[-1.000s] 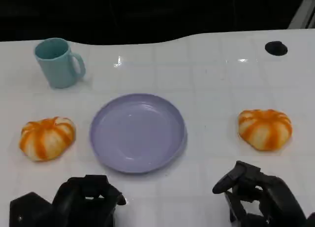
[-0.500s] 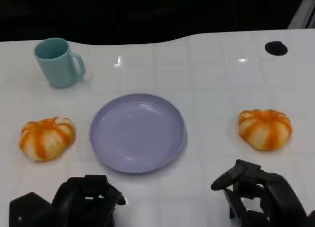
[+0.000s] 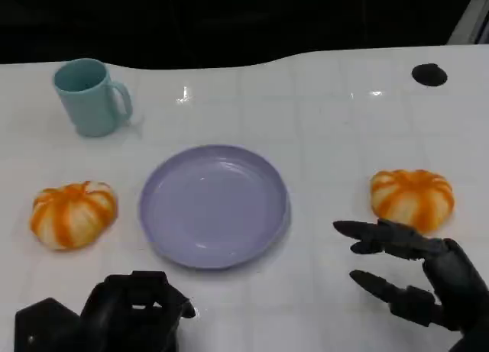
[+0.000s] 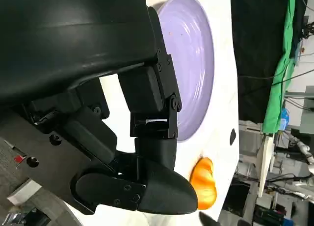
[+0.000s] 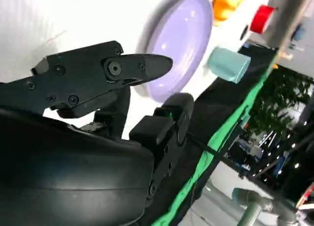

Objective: Grasp the bread from the table and place it into the plate.

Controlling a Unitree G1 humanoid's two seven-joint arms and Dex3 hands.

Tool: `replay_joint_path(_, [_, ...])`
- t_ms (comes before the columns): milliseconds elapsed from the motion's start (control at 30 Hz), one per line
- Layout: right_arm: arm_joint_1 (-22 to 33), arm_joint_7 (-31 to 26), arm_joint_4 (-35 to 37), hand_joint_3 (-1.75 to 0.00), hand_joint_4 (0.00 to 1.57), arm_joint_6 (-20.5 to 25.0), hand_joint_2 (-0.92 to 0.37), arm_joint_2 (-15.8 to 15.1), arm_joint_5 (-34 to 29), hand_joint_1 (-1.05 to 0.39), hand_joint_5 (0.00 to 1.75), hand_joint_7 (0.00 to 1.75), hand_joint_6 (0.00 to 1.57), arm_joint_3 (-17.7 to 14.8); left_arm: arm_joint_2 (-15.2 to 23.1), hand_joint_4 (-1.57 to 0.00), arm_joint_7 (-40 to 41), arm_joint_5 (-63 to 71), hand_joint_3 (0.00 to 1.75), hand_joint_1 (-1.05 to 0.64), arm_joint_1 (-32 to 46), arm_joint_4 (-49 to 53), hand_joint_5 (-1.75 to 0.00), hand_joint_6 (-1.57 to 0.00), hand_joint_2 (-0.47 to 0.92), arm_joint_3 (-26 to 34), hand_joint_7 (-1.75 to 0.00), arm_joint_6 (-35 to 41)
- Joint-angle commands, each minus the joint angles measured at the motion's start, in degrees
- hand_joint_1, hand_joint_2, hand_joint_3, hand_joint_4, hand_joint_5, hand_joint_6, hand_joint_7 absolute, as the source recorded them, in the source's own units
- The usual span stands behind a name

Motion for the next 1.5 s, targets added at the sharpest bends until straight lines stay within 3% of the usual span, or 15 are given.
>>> replay_joint_path(33, [-1.19, -5.68, -1.84, -0.12, 0.07, 0.01, -0.92, -3.51, -9.01, -0.55, 0.63, 0.0, 0.43, -1.16, 0.75, -1.57, -0.17, -0.34, 0.53, -1.05, -0.13, 0.23, -1.22, -1.45, 0.61, 0.43, -0.69, -0.75])
replay_joint_path(233, [-2.35, -14.83, -5.11, -0.12, 0.0, 6.36, -0.92, -7.59, -26.7, -0.56, 0.55, 0.0, 0.32, -0.25, 0.73, -1.57, -0.05, -0.32, 0.55, -1.05, -0.16, 0.43, -1.22, -1.45, 0.6, 0.47, -0.69, -0.96])
replay_joint_path(433, [-4.58, -16.79, -7.14, -0.09, 0.0, 15.83, -0.92, -10.14, -37.51, -0.58, 0.37, 0.01, 0.26, 2.25, 0.76, -1.57, 0.0, -0.59, 0.56, -1.05, 0.09, -0.02, -1.22, -1.45, 0.59, 0.6, -0.69, -0.51])
replay_joint_path(900, [-11.4, -16.48, -2.13, -0.01, 0.0, 27.05, -0.91, -11.46, -41.54, -0.59, 0.29, 0.0, 0.25, 7.47, 0.73, -1.57, 0.1, -0.21, 0.59, -1.05, 0.55, -0.22, -1.23, -1.45, 0.59, 0.44, -0.7, -1.21])
replay_joint_path(1267, [-19.1, -16.29, 10.26, 0.0, 0.0, 29.8, -0.89, -11.63, -40.43, -0.58, 0.3, 0.0, 0.26, 11.86, 0.57, -1.57, 0.35, -0.18, 0.58, -1.05, 1.08, -1.14, -1.23, -1.44, 0.59, 0.21, -0.71, -0.73])
replay_joint_path(1500, [-24.52, -19.79, 21.66, -0.01, 0.02, 30.14, -0.87, -10.81, -39.89, -0.6, 0.32, 0.01, 0.27, 15.43, 0.51, -1.57, 0.48, -0.31, 0.57, -1.05, 1.66, -2.1, -1.23, -1.44, 0.59, 0.23, -0.71, -0.16])
